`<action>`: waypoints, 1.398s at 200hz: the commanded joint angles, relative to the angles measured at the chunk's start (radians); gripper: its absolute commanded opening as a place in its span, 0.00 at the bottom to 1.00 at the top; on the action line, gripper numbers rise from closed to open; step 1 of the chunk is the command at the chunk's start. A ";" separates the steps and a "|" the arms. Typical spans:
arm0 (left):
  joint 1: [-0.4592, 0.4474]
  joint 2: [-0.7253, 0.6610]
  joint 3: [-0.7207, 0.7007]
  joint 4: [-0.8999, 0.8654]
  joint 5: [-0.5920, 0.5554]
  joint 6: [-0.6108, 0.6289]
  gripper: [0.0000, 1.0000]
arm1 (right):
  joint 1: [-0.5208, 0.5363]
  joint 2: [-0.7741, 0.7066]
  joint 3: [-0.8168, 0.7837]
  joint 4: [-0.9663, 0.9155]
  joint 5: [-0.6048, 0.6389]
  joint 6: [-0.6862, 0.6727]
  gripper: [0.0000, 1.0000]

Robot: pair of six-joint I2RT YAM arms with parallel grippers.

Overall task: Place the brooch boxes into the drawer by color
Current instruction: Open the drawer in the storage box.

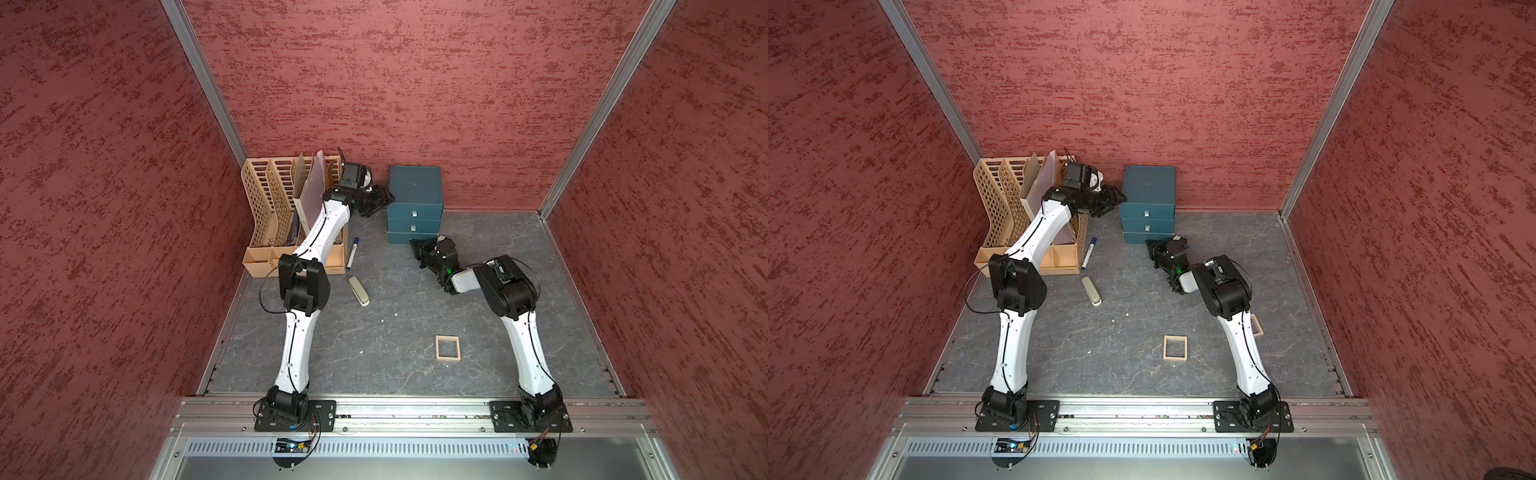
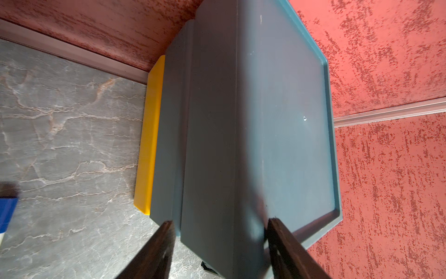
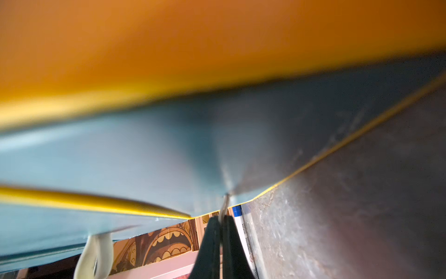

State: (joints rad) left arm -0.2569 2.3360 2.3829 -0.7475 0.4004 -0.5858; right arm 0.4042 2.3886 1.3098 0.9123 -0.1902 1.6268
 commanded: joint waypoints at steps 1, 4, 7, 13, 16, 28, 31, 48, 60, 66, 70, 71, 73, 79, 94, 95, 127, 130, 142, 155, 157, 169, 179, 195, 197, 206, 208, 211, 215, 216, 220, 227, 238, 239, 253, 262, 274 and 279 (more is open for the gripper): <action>0.006 0.027 0.018 -0.036 -0.005 0.028 0.64 | 0.008 -0.015 -0.008 -0.002 0.026 -0.002 0.00; 0.007 0.029 0.019 -0.037 -0.005 0.028 0.64 | 0.010 -0.016 -0.010 0.000 0.026 -0.002 0.00; 0.007 0.029 0.020 -0.037 -0.005 0.027 0.64 | 0.009 -0.017 -0.012 0.000 0.025 -0.002 0.00; 0.007 0.028 0.021 -0.039 -0.005 0.027 0.64 | 0.010 -0.020 -0.016 -0.001 0.026 -0.003 0.00; 0.007 0.028 0.022 -0.038 -0.006 0.027 0.64 | 0.013 -0.021 -0.018 -0.001 0.026 -0.003 0.00; 0.006 0.030 0.022 -0.039 -0.006 0.027 0.64 | 0.014 -0.026 -0.026 0.005 0.029 -0.001 0.00; 0.007 0.030 0.022 -0.039 -0.006 0.026 0.64 | 0.014 -0.028 -0.029 0.006 0.029 -0.001 0.00; 0.007 0.031 0.022 -0.041 -0.006 0.026 0.64 | 0.020 -0.038 -0.049 0.016 0.034 0.004 0.00; 0.007 0.031 0.022 -0.041 -0.006 0.026 0.64 | 0.023 -0.048 -0.065 0.025 0.037 0.005 0.00; 0.007 0.032 0.022 -0.041 -0.006 0.026 0.64 | 0.027 -0.053 -0.075 0.030 0.038 0.007 0.00; 0.007 0.032 0.022 -0.041 -0.006 0.026 0.64 | 0.028 -0.057 -0.082 0.037 0.039 0.008 0.00; 0.007 0.032 0.022 -0.040 -0.006 0.026 0.64 | 0.028 -0.058 -0.084 0.038 0.039 0.008 0.00; 0.007 0.032 0.022 -0.040 -0.006 0.026 0.64 | 0.030 -0.060 -0.088 0.040 0.040 0.008 0.00; 0.007 0.033 0.022 -0.042 -0.008 0.026 0.64 | 0.032 -0.068 -0.101 0.045 0.041 0.009 0.00; 0.007 0.033 0.022 -0.042 -0.006 0.026 0.64 | 0.040 -0.087 -0.136 0.052 0.045 0.009 0.00; 0.007 0.033 0.022 -0.042 -0.006 0.026 0.64 | 0.041 -0.088 -0.138 0.053 0.046 0.009 0.00; 0.007 0.035 0.022 -0.039 -0.005 0.024 0.64 | 0.055 -0.112 -0.201 0.086 0.052 0.021 0.00; 0.007 0.035 0.022 -0.038 -0.005 0.024 0.64 | 0.056 -0.114 -0.207 0.091 0.053 0.023 0.00; 0.007 0.039 0.025 -0.042 -0.005 0.023 0.64 | 0.062 -0.125 -0.228 0.104 0.058 0.027 0.00; 0.007 0.041 0.032 -0.048 -0.003 0.024 0.64 | 0.069 -0.141 -0.250 0.106 0.061 0.028 0.00; 0.007 0.042 0.034 -0.048 -0.003 0.024 0.64 | 0.070 -0.144 -0.252 0.106 0.061 0.027 0.00; 0.007 0.043 0.037 -0.050 -0.003 0.024 0.64 | 0.077 -0.158 -0.269 0.107 0.060 0.026 0.00; 0.008 0.043 0.037 -0.049 -0.003 0.024 0.64 | 0.082 -0.171 -0.285 0.112 0.061 0.027 0.00; 0.008 0.042 0.039 -0.049 -0.004 0.023 0.64 | 0.088 -0.189 -0.310 0.115 0.061 0.028 0.00; 0.008 0.042 0.039 -0.050 -0.004 0.023 0.64 | 0.089 -0.191 -0.313 0.117 0.061 0.029 0.00; 0.008 0.042 0.039 -0.048 -0.002 0.023 0.64 | 0.091 -0.200 -0.328 0.118 0.061 0.030 0.00; 0.008 0.043 0.039 -0.047 -0.002 0.022 0.64 | 0.091 -0.202 -0.331 0.120 0.061 0.031 0.00; 0.008 0.042 0.040 -0.048 -0.002 0.020 0.64 | 0.092 -0.205 -0.336 0.122 0.060 0.031 0.00; 0.008 0.043 0.040 -0.047 -0.002 0.021 0.64 | 0.093 -0.209 -0.342 0.123 0.060 0.031 0.00; 0.008 0.044 0.040 -0.047 -0.002 0.021 0.64 | 0.093 -0.210 -0.344 0.123 0.060 0.030 0.00; 0.008 0.044 0.039 -0.047 -0.002 0.021 0.64 | 0.094 -0.214 -0.352 0.124 0.059 0.031 0.00; 0.008 0.044 0.040 -0.049 0.000 0.020 0.64 | 0.097 -0.220 -0.365 0.130 0.058 0.029 0.00; 0.008 0.045 0.039 -0.049 0.001 0.020 0.64 | 0.102 -0.226 -0.387 0.142 0.058 0.029 0.00; 0.007 0.045 0.040 -0.049 0.001 0.020 0.64 | 0.103 -0.226 -0.388 0.144 0.058 0.030 0.00; 0.007 0.045 0.041 -0.049 0.002 0.020 0.64 | 0.110 -0.233 -0.423 0.169 0.070 0.042 0.00; 0.007 0.044 0.041 -0.050 0.002 0.021 0.64 | 0.112 -0.234 -0.438 0.186 0.070 0.049 0.00; 0.008 0.043 0.041 -0.051 0.001 0.021 0.64 | 0.118 -0.238 -0.453 0.196 0.070 0.054 0.00; 0.008 0.043 0.041 -0.051 0.001 0.021 0.64 | 0.122 -0.243 -0.457 0.197 0.070 0.053 0.00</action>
State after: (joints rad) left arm -0.2562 2.3508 2.4088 -0.7612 0.4099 -0.5861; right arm 0.5079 2.1777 0.8841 1.0565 -0.1402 1.6608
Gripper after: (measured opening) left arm 0.643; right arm 0.052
